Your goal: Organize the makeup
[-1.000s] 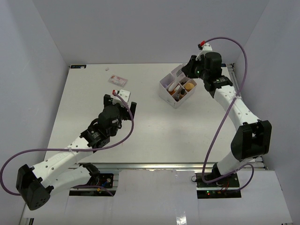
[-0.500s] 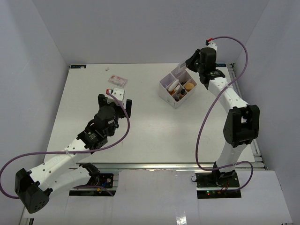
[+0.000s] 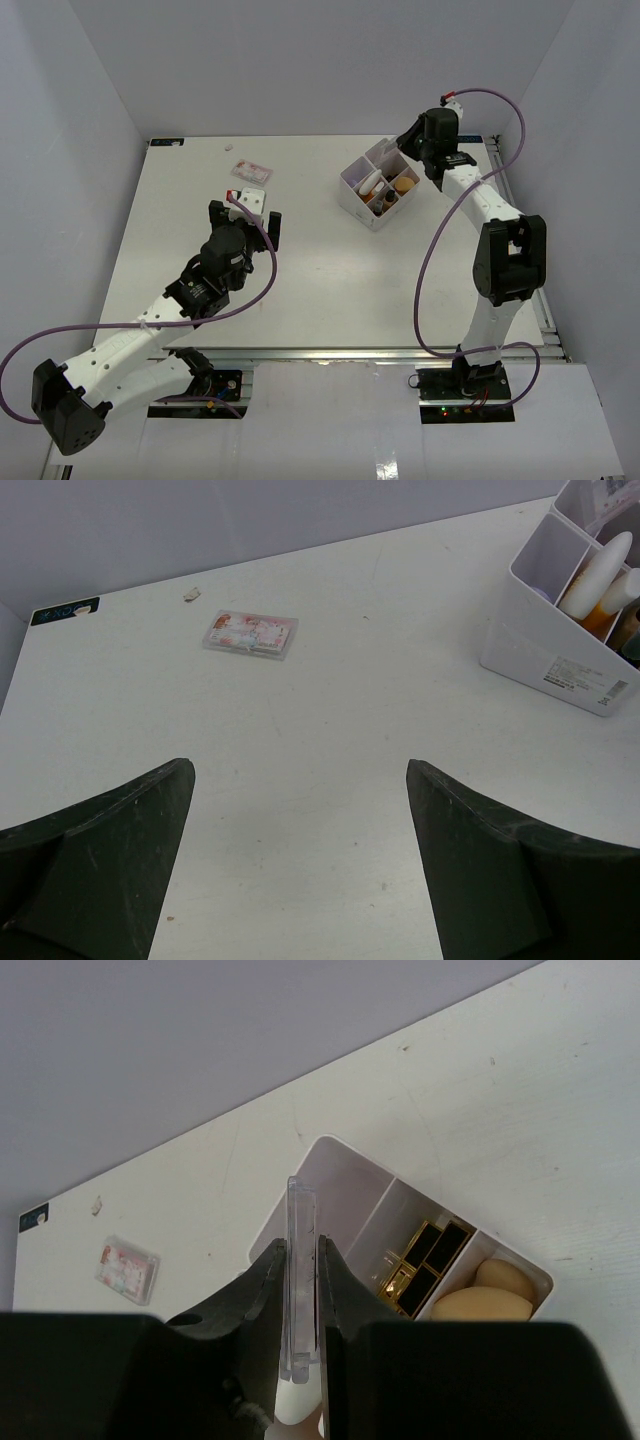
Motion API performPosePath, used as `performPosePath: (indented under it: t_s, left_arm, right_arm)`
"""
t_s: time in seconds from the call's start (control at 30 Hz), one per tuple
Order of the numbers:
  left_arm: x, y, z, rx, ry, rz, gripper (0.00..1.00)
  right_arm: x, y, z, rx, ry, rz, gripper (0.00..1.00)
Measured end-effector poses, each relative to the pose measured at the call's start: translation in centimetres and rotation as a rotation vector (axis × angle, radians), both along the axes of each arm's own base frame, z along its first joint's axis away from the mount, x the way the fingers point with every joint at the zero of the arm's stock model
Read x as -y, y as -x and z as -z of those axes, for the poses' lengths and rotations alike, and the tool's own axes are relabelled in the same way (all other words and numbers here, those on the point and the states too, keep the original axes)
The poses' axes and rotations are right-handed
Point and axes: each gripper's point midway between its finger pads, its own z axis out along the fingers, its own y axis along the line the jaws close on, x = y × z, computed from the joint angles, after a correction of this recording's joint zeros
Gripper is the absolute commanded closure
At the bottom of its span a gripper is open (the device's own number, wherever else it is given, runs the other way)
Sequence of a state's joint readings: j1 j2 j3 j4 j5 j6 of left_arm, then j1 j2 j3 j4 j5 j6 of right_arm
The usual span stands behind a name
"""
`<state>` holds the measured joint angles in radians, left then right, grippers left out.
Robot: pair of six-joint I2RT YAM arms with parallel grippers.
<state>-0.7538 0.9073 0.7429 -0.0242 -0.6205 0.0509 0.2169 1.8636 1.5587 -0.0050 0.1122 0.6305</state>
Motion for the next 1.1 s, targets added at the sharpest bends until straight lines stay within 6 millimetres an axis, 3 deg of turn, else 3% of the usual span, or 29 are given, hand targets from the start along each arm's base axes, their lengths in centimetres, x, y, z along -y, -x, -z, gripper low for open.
performPosePath:
  t_s: [0.23,0.53,0.87,1.0,1.1]
  left_arm:
    - [-0.2,-0.1,0.0,0.000,0.000,-0.006,0.02]
    - [-0.2,-0.1,0.1,-0.002,0.005,-0.008,0.02]
    - [-0.1,-0.3,0.4,-0.011,0.003,-0.011,0.02]
    - [0.1,-0.6,1.0,-0.029,0.010,-0.001,0.02]
    - [0.1,-2.0,2.4,-0.094,0.064,0.007,0.12]
  right_arm:
    - [-0.2,-1.0,2.0,-0.037,-0.014,0.006,0.82]
    - [-0.3,-1.4,1.7,-0.031,-0.034,0.000,0.52]
    - [-1.5,-1.1,1.5,-0.033,-0.056,-0.064,0.41]
    - [-2.4,-0.7,1.2,-0.009,-0.031,-0.157,0.26]
    - [-4.6,2.3,0.3,0.072,0.013,-0.432,0.19]
